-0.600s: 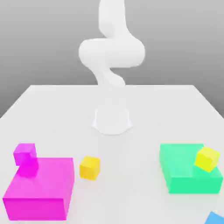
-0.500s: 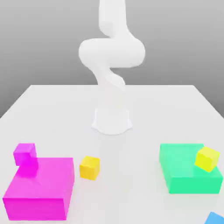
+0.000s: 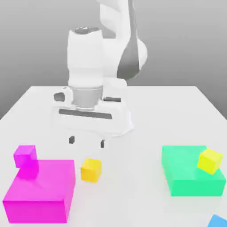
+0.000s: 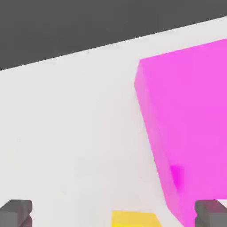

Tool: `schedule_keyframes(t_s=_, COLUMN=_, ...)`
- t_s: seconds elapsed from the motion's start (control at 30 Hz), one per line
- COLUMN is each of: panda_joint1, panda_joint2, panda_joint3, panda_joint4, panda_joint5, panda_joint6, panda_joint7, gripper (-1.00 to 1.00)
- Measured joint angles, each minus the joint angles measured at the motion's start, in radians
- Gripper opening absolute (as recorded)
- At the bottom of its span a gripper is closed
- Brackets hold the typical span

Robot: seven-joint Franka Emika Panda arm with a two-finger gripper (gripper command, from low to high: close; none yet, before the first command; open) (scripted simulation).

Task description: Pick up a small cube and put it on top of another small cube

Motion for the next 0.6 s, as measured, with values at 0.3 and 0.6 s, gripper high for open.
schedule_keyframes(t_s=0.3, panda_joint1=-0.087, panda_joint2=0.323, panda_joint3=0.106, panda_joint4=0.021, panda_joint5=0.111, panda_joint6=0.261, panda_joint7=-0.077, gripper=-1.00)
schedule_keyframes(t_s=0.6, panda_joint1=-0.086, panda_joint2=0.231, panda_joint3=0.100, panda_joint4=0.006, panda_joint5=0.093, panda_joint6=0.185, panda_joint7=-0.065, gripper=-1.00)
